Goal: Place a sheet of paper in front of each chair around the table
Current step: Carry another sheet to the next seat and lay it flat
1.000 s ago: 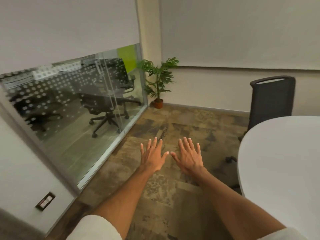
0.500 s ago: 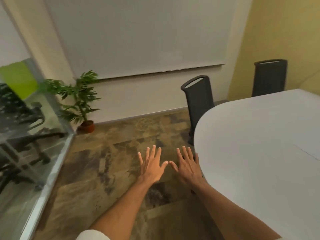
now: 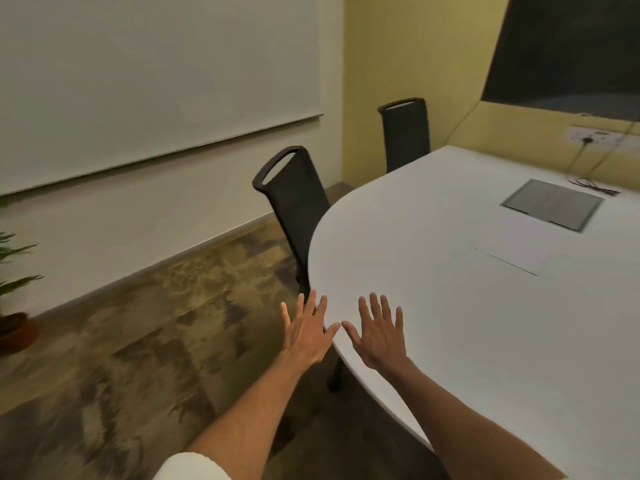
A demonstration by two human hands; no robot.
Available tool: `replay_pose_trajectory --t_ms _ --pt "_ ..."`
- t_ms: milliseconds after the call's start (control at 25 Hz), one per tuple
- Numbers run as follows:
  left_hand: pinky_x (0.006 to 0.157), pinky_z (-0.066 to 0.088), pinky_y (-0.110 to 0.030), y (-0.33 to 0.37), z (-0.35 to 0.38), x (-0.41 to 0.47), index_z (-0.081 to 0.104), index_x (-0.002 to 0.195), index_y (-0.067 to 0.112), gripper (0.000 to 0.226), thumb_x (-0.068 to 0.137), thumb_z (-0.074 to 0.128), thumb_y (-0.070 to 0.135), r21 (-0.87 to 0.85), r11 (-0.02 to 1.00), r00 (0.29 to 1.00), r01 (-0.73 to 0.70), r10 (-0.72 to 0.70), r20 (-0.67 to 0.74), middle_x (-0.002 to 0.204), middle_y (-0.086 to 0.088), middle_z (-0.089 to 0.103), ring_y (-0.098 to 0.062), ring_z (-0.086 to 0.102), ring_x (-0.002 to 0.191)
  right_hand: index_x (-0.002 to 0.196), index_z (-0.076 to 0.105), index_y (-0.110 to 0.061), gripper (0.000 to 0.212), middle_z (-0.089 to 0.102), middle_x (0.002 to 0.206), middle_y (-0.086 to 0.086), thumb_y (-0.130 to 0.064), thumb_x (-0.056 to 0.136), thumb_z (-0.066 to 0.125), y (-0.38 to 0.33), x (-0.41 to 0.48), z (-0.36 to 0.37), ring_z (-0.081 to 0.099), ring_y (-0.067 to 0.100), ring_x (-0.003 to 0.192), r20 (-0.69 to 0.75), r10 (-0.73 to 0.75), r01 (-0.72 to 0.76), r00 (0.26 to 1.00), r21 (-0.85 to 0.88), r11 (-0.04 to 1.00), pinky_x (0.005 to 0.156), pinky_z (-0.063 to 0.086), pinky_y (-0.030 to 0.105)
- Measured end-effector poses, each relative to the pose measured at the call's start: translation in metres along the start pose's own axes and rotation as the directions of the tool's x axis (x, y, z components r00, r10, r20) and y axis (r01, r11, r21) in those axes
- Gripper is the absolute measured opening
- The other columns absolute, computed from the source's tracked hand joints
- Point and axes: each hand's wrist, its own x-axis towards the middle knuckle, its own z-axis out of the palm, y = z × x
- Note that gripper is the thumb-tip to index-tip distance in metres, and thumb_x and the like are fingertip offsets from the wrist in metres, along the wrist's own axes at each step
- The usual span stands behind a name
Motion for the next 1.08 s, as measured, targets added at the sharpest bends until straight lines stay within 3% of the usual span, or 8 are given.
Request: replay_pose_trajectory --t_ms 120,240,440,600,920,1080 --pt "0.113 -0.013 -0.056 0.022 0.007 0.057 0.001 0.152 0.027 0.071 0.093 0.019 0.062 0.044 0.995 0.996 -0.091 0.09 0.017 0.161 -0.002 -0.009 -0.026 -0.011 0.149 0.152 0.001 -0.021 0.117 -0.006 0.161 0.006 -0.073 0.055 -0.038 0.029 0.038 0.0 -0.01 0.028 0.148 -0.026 0.101 -0.101 0.995 0.002 0.995 0.115 -0.011 0.051" --pt "0.114 -0.012 -0.056 0.051 0.015 0.109 -0.001 0.152 0.029 0.082 0.082 -0.006 0.07 0.065 0.982 0.984 -0.178 0.178 0.009 0.161 -0.001 -0.01 -0.026 -0.01 0.149 0.152 0.005 -0.02 0.113 0.001 0.161 0.007 -0.072 0.06 -0.034 0.061 0.072 -0.005 -0.005 0.027 0.149 -0.057 0.192 -0.191 0.98 0.022 0.981 0.117 -0.005 0.051" --pt "0.115 -0.008 -0.055 0.098 0.018 0.179 0.002 0.152 0.026 0.093 0.073 -0.015 0.072 0.048 0.939 0.94 -0.341 0.339 0.04 0.162 -0.002 -0.005 -0.025 -0.006 0.149 0.152 0.008 -0.019 0.113 0.004 0.161 0.007 -0.072 0.061 -0.033 0.108 0.114 -0.014 -0.002 0.027 0.149 -0.091 0.343 -0.341 0.935 0.036 0.939 0.117 -0.003 0.05" --pt "0.116 -0.01 -0.055 0.132 0.025 0.231 0.002 0.153 0.026 0.069 0.095 0.019 0.059 0.051 0.89 0.89 -0.452 0.447 0.092 0.162 -0.002 -0.007 -0.024 -0.008 0.149 0.152 0.008 -0.02 0.107 0.006 0.161 0.008 -0.071 0.065 -0.028 0.142 0.139 -0.018 -0.001 0.026 0.149 -0.109 0.476 -0.472 0.872 0.068 0.879 0.117 -0.003 0.05" --pt "0.115 -0.013 -0.053 0.201 0.049 0.329 0.002 0.153 0.026 0.068 0.096 0.019 0.058 0.013 0.734 0.724 -0.68 0.668 0.171 0.162 -0.001 -0.007 -0.024 -0.009 0.149 0.152 0.005 -0.02 0.106 0.001 0.161 0.009 -0.071 0.065 -0.026 0.2 0.189 -0.022 -0.004 0.026 0.149 -0.131 0.718 -0.717 0.683 0.063 0.694 0.117 -0.006 0.049" --pt "0.115 -0.012 -0.052 0.239 0.059 0.37 0.003 0.153 0.026 0.068 0.096 0.019 0.058 -0.006 0.657 0.646 -0.754 0.743 0.175 0.162 -0.001 -0.006 -0.024 -0.008 0.149 0.152 0.004 -0.019 0.09 0.0 0.161 0.009 -0.068 0.078 -0.01 0.227 0.21 -0.034 -0.005 0.026 0.149 -0.118 0.805 -0.805 0.582 0.059 0.591 0.117 -0.006 0.049"
